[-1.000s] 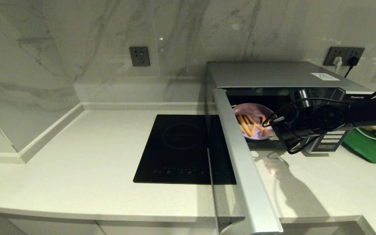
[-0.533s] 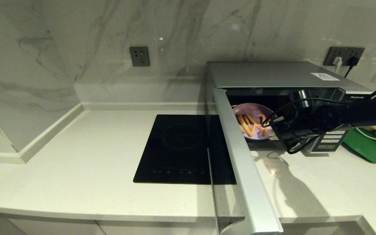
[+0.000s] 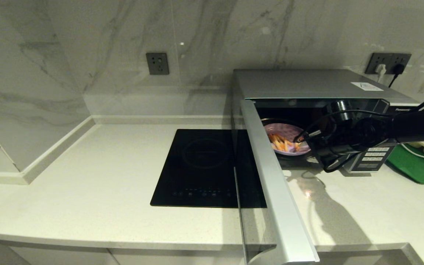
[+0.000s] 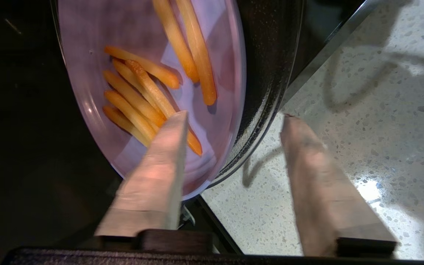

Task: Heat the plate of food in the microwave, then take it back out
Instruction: Put the plate in the microwave oven, then close the microwave oven

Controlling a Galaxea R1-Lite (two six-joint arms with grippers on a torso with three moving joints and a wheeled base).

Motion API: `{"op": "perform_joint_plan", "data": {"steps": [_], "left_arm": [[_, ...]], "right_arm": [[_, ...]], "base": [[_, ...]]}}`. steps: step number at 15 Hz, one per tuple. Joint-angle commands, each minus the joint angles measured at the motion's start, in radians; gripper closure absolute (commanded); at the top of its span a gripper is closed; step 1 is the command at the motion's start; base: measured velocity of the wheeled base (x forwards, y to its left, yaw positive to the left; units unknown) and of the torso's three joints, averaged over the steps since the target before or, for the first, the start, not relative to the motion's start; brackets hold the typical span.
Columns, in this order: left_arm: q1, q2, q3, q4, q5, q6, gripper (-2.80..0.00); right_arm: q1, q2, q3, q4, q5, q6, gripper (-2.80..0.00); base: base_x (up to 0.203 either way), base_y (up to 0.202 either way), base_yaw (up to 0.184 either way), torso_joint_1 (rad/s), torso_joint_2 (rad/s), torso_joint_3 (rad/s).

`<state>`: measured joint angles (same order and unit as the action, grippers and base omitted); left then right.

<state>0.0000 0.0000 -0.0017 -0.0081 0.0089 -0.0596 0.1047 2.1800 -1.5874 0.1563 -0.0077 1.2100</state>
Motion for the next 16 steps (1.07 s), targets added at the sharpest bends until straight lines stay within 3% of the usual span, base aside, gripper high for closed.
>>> {"op": "perform_joint_plan", "data": {"steps": [1, 5, 9, 10, 16], "left_arm": [[0.0, 0.0, 0.0, 0.0, 0.0, -0.001, 0.0], [0.0, 0.0, 0.0, -0.001, 0.0, -0.001, 0.0], [0.0, 0.0, 0.0, 0.0, 0.0, -0.001, 0.0], [0.0, 0.0, 0.0, -0.001, 0.0, 0.0, 0.0], [0.0, 0.0, 0.0, -0.001, 0.0, 0.0, 0.0]], "right_arm": [[0.0, -0.017, 0.002, 0.002, 0.0, 0.006, -2.8], [0.003, -0.092, 0.033, 0.004, 0.004, 0.003, -2.8], [0.035, -0.23, 0.184, 0.004, 0.006, -0.018, -2.8], [0.046, -0.279, 0.237, 0.003, 0.007, -0.02, 0.0], [0.158, -0.566, 0.485, 0.007, 0.009, -0.057, 0.0]], "base": [[0.0, 0.0, 0.0, 0.0, 0.0, 0.0], [0.0, 0.0, 0.0, 0.0, 0.0, 0.0], [0.0, 0.0, 0.0, 0.0, 0.0, 0.0], [0.0, 0.0, 0.0, 0.0, 0.0, 0.0], [0.0, 0.0, 0.0, 0.0, 0.0, 0.0]]}}
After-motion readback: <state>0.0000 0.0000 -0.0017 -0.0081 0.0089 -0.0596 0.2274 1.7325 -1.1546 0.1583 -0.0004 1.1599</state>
